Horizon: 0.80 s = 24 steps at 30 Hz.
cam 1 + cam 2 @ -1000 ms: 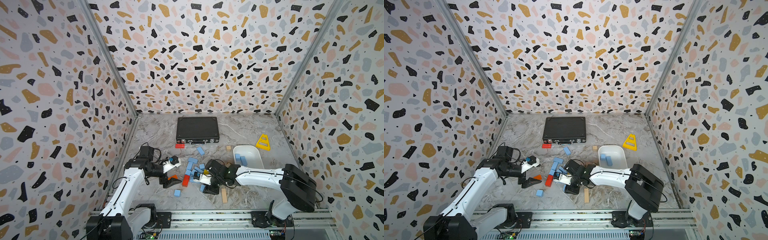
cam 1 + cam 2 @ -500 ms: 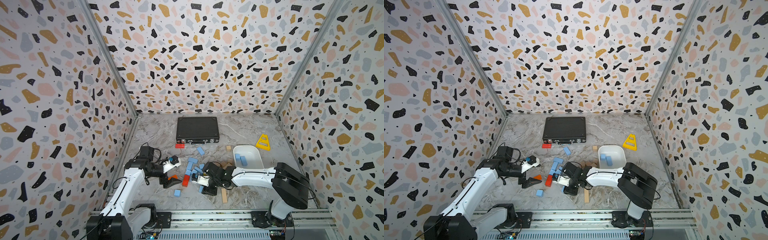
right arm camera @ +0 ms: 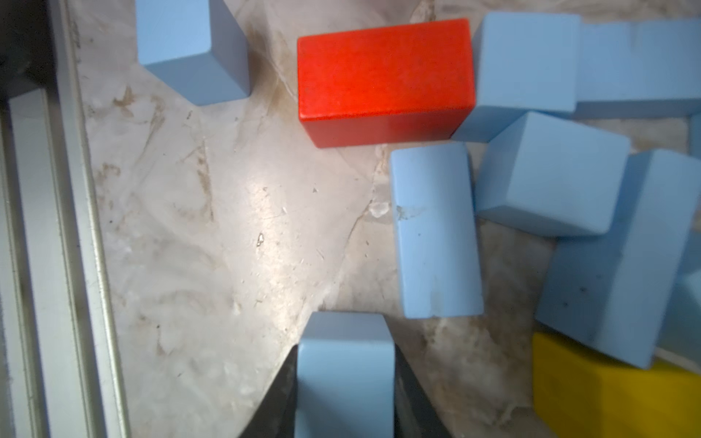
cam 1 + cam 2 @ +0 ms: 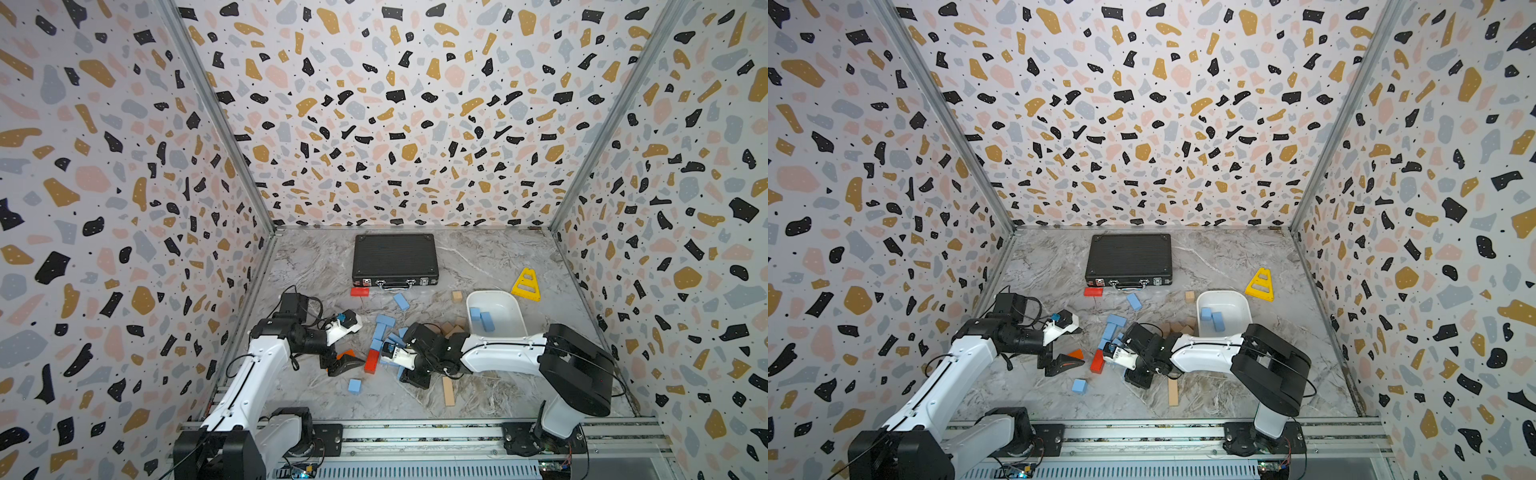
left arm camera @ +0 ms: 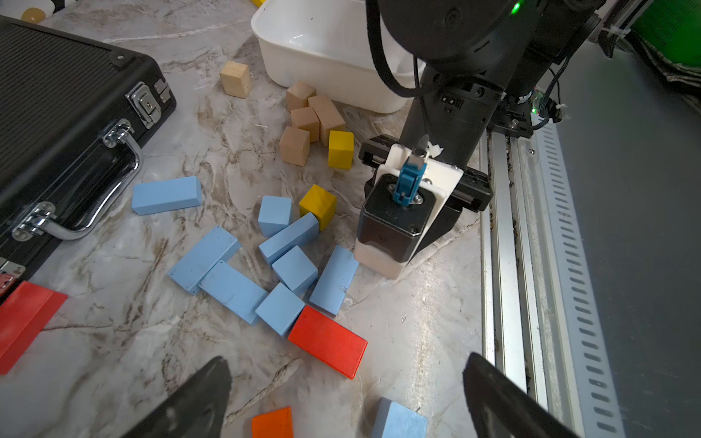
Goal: Pick out the blue building blocks
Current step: Pick up the building block from the center of the board, then place the building block in the storage box.
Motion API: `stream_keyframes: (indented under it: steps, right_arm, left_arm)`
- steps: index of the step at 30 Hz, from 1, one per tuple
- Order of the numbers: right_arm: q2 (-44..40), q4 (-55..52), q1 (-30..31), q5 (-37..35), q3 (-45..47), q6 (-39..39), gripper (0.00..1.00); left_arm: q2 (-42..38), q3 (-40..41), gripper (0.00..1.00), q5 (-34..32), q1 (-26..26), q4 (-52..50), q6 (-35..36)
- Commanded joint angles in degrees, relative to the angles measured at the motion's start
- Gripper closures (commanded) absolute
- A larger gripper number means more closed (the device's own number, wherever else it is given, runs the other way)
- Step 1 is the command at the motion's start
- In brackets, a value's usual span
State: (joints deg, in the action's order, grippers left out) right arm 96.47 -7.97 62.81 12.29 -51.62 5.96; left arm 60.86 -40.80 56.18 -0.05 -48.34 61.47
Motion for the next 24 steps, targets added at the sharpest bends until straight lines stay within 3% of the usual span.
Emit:
stream_keyframes:
  steps: [1,7,14,17,20,24]
  right_arm:
    - [-5.36,-1.31,-0.43,-4.01,-1.57,-1.86,0.73]
    - [-12.91,-7.63,-9.14,-5.77,-3.75,-6.16,0.73]
    - [-20.20,-18.39,-21.38,-10.86,-5.02,-8.17,0.75]
    - [-21.44,-20.68,-26.91,-14.13,-4.33,-9.76,0.76]
    - [-22.41,-21.39,-33.54,-15.04,-2.93,-12.06,0.76]
    - [-21.98,-21.72,-41.38,-15.55,-1.02,-13.36,0.76]
  left_arm:
    - [0.94,-0.60,0.04,5.93,0.06,2.37,-5.41]
    - [4.73,-4.99,0.05,6.86,-4.79,10.26,-20.00]
    - [14.75,-16.01,0.00,0.09,-11.56,19.37,-43.52]
    - [18.93,-20.41,0.00,-2.60,-14.90,20.46,-49.62]
    - [20.70,-20.98,0.00,-6.26,-18.20,24.88,-56.02]
    - [21.18,-15.95,0.00,-5.16,-19.87,35.89,-65.89]
